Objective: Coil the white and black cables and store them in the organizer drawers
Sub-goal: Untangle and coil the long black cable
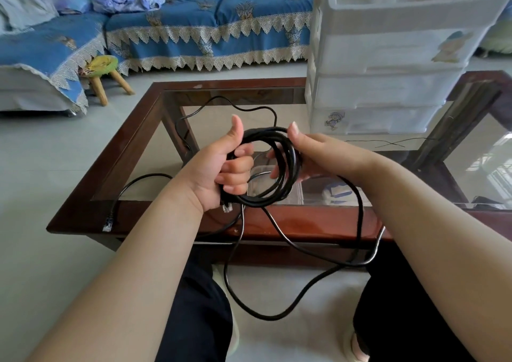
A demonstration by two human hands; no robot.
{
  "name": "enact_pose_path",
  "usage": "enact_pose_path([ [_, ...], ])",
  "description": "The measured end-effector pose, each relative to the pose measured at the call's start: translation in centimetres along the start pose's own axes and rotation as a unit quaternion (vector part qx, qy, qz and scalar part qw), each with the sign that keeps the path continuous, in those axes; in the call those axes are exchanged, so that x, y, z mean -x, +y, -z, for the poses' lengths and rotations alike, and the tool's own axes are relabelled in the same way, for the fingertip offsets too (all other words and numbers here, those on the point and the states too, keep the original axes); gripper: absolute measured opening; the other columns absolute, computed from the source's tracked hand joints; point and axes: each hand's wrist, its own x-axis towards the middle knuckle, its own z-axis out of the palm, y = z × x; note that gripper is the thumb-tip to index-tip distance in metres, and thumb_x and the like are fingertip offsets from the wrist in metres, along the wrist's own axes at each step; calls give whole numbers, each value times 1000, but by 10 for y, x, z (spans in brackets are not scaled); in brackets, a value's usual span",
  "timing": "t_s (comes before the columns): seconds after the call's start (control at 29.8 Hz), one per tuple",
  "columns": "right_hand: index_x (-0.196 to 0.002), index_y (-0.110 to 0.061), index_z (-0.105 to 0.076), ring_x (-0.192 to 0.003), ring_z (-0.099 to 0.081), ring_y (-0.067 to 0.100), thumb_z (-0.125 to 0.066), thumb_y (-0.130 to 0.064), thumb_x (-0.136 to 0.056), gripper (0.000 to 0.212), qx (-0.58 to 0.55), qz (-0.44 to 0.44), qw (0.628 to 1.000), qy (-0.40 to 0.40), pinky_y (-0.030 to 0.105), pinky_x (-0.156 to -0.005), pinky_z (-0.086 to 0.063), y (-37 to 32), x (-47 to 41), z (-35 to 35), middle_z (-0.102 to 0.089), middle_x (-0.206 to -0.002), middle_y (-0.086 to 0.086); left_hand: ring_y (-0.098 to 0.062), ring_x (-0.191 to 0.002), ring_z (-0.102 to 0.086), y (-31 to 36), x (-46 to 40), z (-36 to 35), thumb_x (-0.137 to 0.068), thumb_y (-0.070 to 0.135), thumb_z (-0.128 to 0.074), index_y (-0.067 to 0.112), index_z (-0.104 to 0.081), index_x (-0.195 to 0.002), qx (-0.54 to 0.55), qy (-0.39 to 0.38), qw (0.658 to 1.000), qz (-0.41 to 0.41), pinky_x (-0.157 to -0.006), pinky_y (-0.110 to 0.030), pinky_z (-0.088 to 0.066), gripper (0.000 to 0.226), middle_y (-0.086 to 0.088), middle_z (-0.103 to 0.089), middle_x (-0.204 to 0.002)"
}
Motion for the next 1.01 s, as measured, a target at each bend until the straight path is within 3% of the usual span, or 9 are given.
enact_pose_path([
  [0.07,-126,-12,-52,-103,-66,22,-54,-75,-68,86,-72,1,996,-46,32,-89,-53,7,-2,-3,-69,-109,9,-1,-29,-17,1,-1,-1,-87,65,-37,21,-37,-59,18,21,1000,-10,-33,-17,-13,53,11,-22,-40],
  [0.13,-122,-10,-54,-96,-67,21,-71,-49,-72,66,-124,0,991,-45,34,-88,-53,12,-5,-9,-67,-98,6,-2,-30,-16,-1,-2,-3,-89,65,-36,21,-37,-58,32,35,999,-13,-32,-17,-15,54,11,-21,-40],
  [0.23,-90,-8,-61,-71,-59,16,-62,-17,-76,16,-248,2,969,-21,29,-73,-51,13,-8,-16,-61,-74,3,-2,-30,-16,-3,-3,-7,-89,66,-35,21,-36,-58,67,34,997,-19,-32,-17,-17,55,10,-20,-40],
  [0.3,-75,-8,-63,-67,-57,16,-60,-14,-76,6,-339,-1,941,-15,32,-78,-50,14,-7,-20,-61,-71,4,-2,-30,-17,-3,-4,-11,-85,67,-38,21,-37,-57,71,27,997,-24,-31,-16,-18,53,11,-20,-41],
  [0.44,-66,-4,-60,-68,-65,19,-59,-17,-81,20,-413,-16,910,-8,40,-95,-47,18,-7,-27,-63,-63,5,-2,-31,-17,-6,-5,-18,-74,62,-52,22,-35,-59,35,39,998,-19,-32,-16,-18,46,10,-21,-41],
  [0.57,-57,-13,-40,-42,-40,10,-62,-30,-80,36,-405,-4,913,43,33,-72,-53,17,-7,-33,-34,-44,-3,-2,-29,-21,-9,-8,-20,-77,59,-50,20,-31,-61,41,15,999,-2,-33,-16,-24,46,9,-23,-39],
  [0.77,-42,-18,-36,-42,-30,17,-63,-47,-76,52,-369,5,918,147,23,-47,-44,14,-5,-34,-25,-41,1,-10,-50,-60,-19,-12,-34,-74,61,-48,17,-46,-62,60,35,997,-31,-48,-23,-50,46,3,-53,-53],
  [0.87,-46,-20,-35,-38,-26,14,-59,-47,-84,52,-363,28,916,170,23,-42,-38,13,-5,-36,-23,-41,-1,-4,-36,-40,-17,-11,-35,-85,62,-38,19,-35,-64,69,-10,997,-24,-42,-18,-38,48,8,-36,-42],
  [1.01,-53,-19,-30,-37,-23,13,-60,-59,-73,54,-351,36,919,175,24,-40,-32,13,-3,-39,-21,-42,-1,-3,-29,-19,-15,-12,-35,-88,60,-39,17,-41,-63,83,-34,996,-23,-35,-18,-21,49,9,-24,-38],
])
